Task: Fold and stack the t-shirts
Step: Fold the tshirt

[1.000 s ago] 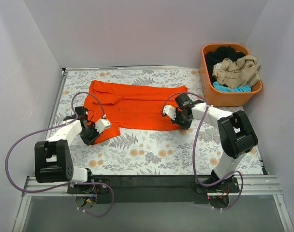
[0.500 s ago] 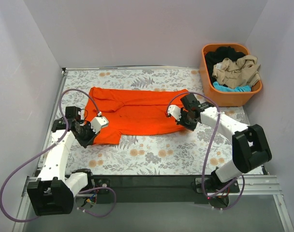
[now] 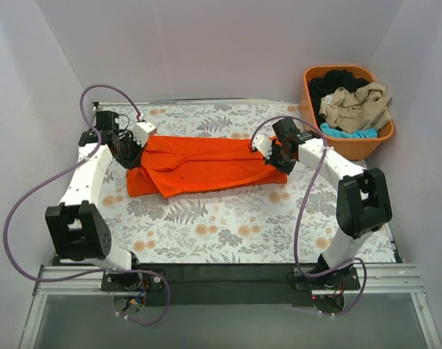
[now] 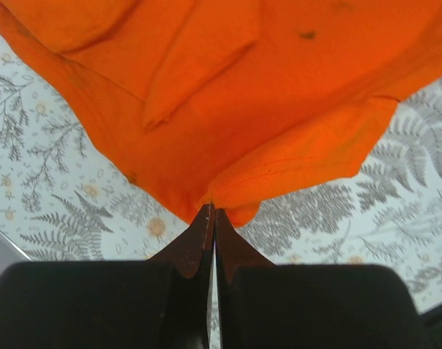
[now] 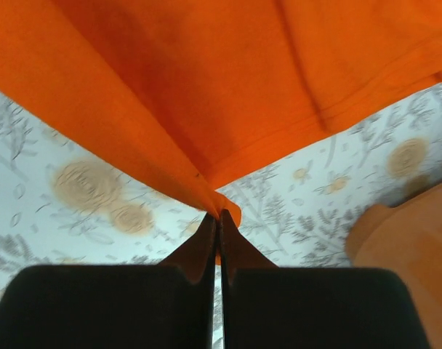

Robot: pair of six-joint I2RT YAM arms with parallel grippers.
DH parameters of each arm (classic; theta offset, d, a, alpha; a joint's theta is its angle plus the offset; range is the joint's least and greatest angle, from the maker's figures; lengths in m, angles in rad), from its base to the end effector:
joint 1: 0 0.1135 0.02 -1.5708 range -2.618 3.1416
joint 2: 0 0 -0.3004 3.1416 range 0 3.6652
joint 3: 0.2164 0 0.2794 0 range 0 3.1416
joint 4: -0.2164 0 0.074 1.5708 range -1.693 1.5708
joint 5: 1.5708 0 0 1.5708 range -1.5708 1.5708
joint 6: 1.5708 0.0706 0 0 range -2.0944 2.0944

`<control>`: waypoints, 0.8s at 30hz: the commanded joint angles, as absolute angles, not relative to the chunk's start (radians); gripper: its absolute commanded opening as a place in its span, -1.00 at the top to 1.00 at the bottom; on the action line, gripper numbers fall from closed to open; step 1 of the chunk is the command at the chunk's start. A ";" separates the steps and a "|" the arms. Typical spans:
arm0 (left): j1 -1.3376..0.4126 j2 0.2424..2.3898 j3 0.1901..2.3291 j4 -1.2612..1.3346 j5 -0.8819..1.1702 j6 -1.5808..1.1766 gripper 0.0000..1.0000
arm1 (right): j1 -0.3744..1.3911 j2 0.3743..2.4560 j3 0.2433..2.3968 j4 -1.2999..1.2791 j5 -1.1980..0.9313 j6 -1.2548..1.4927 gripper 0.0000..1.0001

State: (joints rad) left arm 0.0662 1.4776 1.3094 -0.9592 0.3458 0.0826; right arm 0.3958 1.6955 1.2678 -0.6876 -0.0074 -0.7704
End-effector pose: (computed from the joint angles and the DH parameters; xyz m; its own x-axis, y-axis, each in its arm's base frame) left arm 0.3322 -0.0020 0.2992 -0.8914 0.0187 -0.4528 0.1570 0.9501 -0.2697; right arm 0.3635 0.1524 0.2231 -0.3241 -0.8902 -0.3203 -0.8559 0.4201 -0.3016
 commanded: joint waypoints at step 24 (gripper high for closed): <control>0.068 1.954 1.715 -0.742 0.325 -0.121 1.00 | 0.298 2.074 1.724 -0.756 -0.029 -0.841 0.97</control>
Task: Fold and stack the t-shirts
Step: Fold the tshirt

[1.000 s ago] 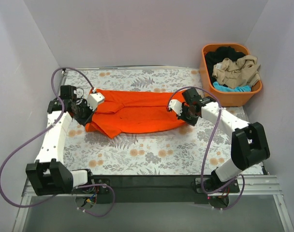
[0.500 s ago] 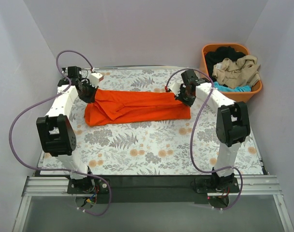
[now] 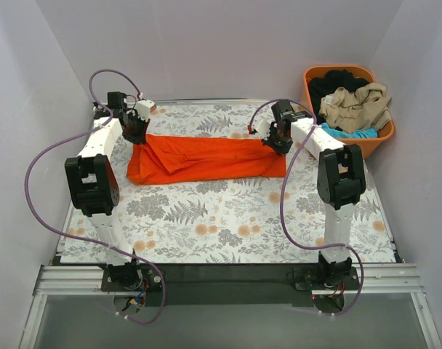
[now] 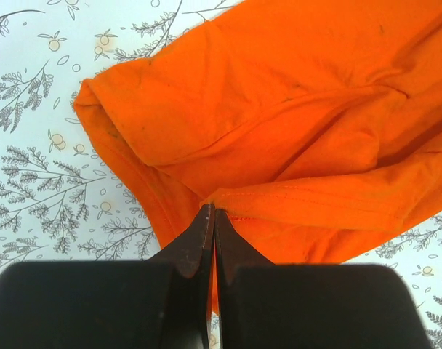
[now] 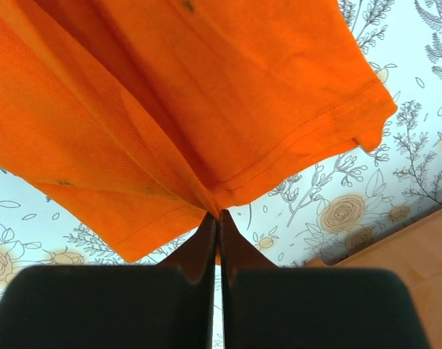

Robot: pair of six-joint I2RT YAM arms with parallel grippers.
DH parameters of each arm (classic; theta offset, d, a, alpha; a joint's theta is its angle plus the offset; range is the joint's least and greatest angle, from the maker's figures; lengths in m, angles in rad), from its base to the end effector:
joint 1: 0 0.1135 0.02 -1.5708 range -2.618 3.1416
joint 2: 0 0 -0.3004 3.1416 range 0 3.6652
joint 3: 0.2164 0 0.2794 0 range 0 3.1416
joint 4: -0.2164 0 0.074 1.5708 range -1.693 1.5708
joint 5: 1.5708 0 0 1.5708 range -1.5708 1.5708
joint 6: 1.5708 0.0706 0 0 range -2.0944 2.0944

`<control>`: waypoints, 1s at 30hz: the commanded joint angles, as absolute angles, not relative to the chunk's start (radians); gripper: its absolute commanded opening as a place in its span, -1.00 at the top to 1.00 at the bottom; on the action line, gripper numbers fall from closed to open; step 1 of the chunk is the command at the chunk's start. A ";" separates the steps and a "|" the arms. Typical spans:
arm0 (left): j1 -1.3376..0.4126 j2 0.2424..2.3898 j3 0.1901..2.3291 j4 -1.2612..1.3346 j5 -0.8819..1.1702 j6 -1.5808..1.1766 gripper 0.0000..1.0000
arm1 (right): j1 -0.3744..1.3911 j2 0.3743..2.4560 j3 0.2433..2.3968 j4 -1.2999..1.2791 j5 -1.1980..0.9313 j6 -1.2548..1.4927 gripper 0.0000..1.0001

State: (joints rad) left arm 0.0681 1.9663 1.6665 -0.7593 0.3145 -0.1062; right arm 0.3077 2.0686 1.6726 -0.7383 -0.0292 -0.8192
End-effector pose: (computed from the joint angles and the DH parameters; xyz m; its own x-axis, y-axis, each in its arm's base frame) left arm 0.4836 0.0111 0.2444 -0.8742 -0.1606 -0.4583 -0.0063 0.9474 -0.3201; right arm 0.4754 0.1532 0.1965 -0.3600 -0.8807 -0.3080 -0.8457 0.4474 -0.2908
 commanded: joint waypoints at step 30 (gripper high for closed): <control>0.060 1.833 1.626 -0.920 0.482 -0.371 0.14 | 0.296 1.991 1.764 -0.874 -0.193 -0.664 0.01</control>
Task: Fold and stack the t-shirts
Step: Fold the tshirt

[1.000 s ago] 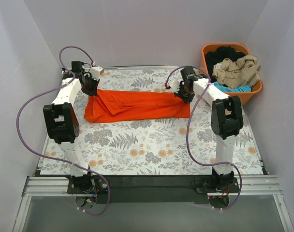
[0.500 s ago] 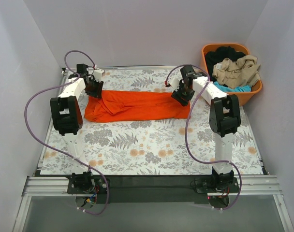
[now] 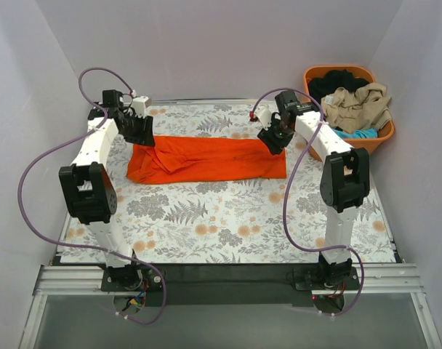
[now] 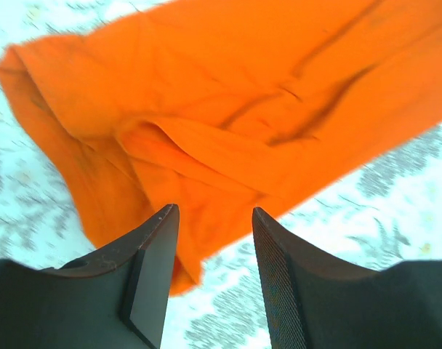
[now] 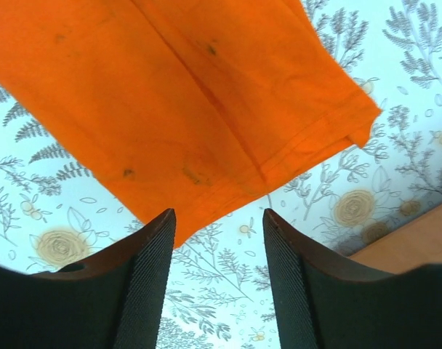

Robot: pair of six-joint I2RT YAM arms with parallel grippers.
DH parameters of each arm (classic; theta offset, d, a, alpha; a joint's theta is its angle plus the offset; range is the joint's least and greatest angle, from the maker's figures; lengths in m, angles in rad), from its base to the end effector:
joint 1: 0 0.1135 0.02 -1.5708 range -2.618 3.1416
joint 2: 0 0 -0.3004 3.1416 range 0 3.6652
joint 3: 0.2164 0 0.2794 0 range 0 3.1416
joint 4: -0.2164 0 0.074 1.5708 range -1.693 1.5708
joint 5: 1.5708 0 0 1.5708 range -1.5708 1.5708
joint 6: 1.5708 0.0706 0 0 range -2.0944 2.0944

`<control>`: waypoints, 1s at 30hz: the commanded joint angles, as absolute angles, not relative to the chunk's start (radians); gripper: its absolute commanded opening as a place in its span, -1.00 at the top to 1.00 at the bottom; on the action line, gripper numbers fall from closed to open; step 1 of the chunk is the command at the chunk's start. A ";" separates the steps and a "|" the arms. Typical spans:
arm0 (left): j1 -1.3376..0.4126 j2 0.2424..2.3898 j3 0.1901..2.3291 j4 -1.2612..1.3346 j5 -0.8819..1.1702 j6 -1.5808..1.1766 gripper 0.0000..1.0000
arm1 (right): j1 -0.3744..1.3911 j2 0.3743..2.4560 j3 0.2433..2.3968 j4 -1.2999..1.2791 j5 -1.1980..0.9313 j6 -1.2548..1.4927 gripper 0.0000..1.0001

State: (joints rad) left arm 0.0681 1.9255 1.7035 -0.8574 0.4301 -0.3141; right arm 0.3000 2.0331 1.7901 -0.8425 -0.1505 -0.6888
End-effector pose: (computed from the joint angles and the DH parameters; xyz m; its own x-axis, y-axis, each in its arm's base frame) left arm 0.4698 0.0025 0.2718 -0.8781 -0.3414 -0.3352 -0.1439 0.8566 -0.4954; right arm 0.4749 0.1580 0.2477 -0.4242 -0.7890 -0.4444 -0.8142 0.5471 -0.1941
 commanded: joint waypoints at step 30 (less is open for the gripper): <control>-0.069 1.937 1.399 -0.690 0.479 -0.574 0.29 | 0.295 2.016 1.715 -0.876 -0.160 -0.673 0.11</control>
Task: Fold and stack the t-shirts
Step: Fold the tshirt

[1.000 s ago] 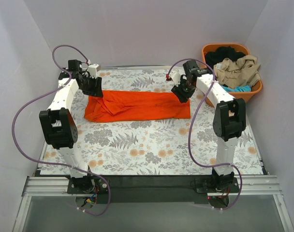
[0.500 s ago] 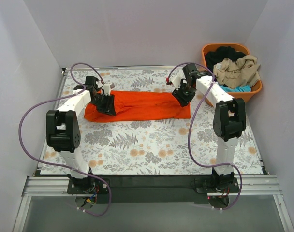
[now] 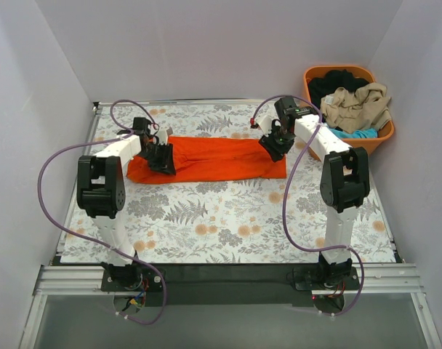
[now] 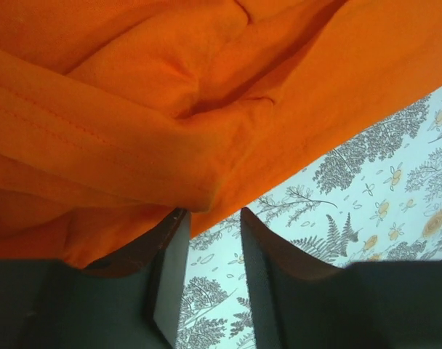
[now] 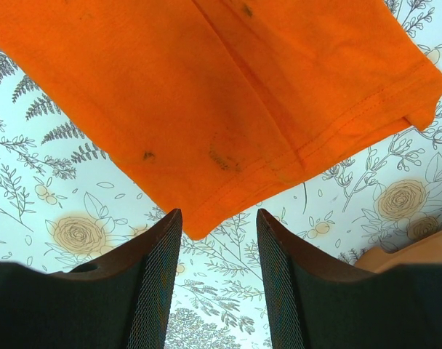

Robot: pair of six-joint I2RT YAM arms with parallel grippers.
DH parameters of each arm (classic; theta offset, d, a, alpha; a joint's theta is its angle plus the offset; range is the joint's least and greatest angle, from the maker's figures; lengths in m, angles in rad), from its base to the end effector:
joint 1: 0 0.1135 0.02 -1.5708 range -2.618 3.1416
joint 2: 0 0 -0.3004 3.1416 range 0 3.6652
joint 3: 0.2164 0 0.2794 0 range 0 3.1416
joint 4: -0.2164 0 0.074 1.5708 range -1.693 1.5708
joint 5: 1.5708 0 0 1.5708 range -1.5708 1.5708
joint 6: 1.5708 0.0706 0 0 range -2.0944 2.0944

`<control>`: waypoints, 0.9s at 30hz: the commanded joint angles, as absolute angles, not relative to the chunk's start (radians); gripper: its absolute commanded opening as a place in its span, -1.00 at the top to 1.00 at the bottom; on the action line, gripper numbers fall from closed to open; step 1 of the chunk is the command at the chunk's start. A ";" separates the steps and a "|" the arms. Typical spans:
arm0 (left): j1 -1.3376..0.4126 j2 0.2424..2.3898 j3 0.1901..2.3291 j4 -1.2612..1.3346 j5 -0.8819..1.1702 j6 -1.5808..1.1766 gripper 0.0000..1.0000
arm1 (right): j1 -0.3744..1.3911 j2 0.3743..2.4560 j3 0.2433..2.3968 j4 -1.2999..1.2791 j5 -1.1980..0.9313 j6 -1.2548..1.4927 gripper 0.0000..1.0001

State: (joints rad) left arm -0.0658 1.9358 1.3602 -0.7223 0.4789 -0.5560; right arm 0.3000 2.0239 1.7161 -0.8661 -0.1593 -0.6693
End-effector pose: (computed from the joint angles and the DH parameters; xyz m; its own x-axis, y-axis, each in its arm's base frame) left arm 0.4226 -0.0605 0.1643 -0.9124 -0.4093 0.0053 -0.3523 0.7787 -0.5192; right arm 0.4603 0.1541 0.2256 -0.4736 -0.7877 -0.3939 -0.8214 0.5564 -0.1251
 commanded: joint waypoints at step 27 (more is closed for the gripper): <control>-0.045 2.149 1.878 -0.758 0.546 -0.598 -0.29 | 0.293 2.002 1.709 -0.877 -0.196 -0.667 0.07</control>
State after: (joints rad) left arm -0.0601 2.2936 1.8866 -0.7048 0.4950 -0.6128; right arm 0.2958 2.0239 1.7157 -0.8661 -0.1646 -0.6758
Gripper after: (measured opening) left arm 0.636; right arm 0.466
